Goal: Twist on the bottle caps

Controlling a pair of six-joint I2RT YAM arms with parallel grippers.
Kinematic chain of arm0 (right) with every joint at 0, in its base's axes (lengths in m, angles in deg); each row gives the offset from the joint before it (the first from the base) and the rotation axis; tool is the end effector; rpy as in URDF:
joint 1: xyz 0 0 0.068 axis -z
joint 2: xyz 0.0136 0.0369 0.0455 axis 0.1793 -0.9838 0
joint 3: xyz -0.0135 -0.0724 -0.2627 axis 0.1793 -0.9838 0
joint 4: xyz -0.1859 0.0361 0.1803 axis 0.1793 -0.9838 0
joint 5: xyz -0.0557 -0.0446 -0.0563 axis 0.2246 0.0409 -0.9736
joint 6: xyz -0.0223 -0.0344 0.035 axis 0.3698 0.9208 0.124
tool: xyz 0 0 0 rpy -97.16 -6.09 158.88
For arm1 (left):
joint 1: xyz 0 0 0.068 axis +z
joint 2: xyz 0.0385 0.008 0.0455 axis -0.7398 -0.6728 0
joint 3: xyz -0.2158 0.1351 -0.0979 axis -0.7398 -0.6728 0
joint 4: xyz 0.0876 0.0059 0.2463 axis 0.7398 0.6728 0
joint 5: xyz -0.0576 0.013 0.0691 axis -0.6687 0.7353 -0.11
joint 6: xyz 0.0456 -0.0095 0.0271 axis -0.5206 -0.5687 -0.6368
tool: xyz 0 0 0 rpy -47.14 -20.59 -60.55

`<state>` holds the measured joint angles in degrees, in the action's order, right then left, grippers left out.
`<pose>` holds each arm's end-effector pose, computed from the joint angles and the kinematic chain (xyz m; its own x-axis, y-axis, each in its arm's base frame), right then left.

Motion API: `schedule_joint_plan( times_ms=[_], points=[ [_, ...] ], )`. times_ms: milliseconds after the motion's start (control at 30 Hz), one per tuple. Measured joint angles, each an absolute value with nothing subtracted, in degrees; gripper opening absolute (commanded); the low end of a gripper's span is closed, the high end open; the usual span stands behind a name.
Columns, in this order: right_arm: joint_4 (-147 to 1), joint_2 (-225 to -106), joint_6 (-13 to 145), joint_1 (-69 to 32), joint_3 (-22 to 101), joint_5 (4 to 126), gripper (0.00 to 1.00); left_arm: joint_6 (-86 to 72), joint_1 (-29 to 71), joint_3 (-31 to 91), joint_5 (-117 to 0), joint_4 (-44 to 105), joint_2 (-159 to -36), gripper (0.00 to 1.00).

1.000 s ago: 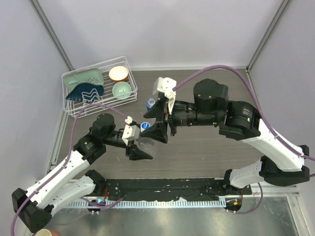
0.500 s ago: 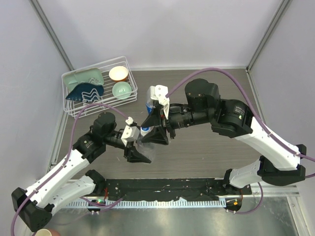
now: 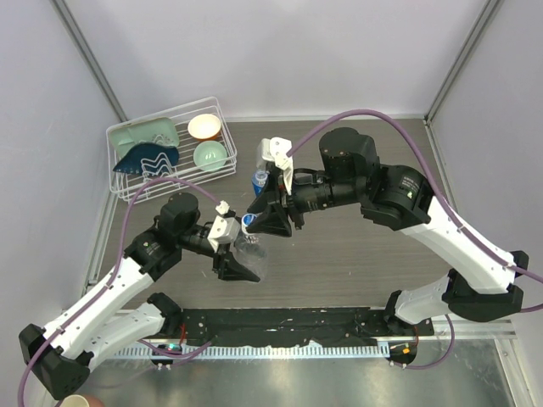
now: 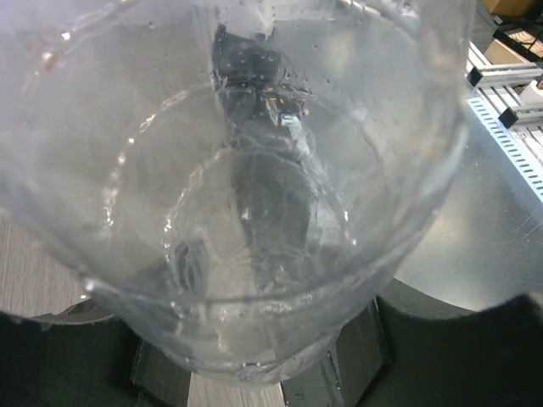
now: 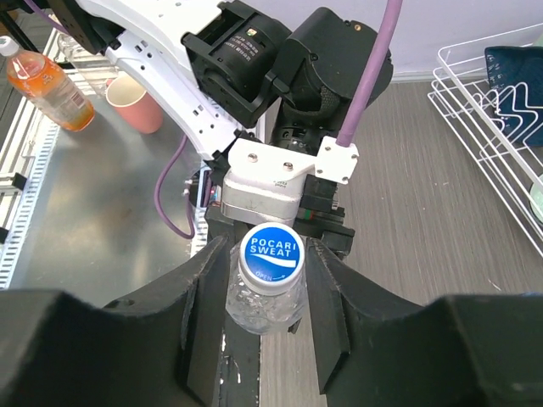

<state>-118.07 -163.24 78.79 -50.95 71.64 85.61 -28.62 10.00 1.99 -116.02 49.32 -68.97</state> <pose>0.1078 0.2322 0.5141 -0.0309 -0.2495 -0.9679 -0.9994 -0.0055 0.0333 0.1161 -0.1308 0.3230 -0.1103 0.1723 -0.9789 0.9608 -0.2334 -0.1494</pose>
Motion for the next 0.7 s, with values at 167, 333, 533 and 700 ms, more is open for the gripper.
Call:
schedule_joint_plan(
  times_ms=[167, 333, 533, 700],
  points=[
    [-118.0, -163.5, 78.7, -50.9, 71.2, 86.5, 0.41, -28.6, 10.0, 2.0, -116.0, 49.3, -69.0, 0.00],
    [-117.8, -163.5, 78.7, -50.7, 70.9, 86.9, 0.31, -28.9, 10.0, 2.0, -116.0, 49.2, -69.0, 0.00],
    [-117.7, -163.6, 78.6, -50.5, 70.9, 87.0, 0.01, -28.9, 10.0, 2.0, -115.5, 49.0, -68.9, 0.00],
    [-119.3, -165.4, 78.0, -50.2, 73.2, 83.8, 0.01, -28.6, 10.1, 2.0, -111.0, 47.9, -68.9, 0.00]
  ],
)
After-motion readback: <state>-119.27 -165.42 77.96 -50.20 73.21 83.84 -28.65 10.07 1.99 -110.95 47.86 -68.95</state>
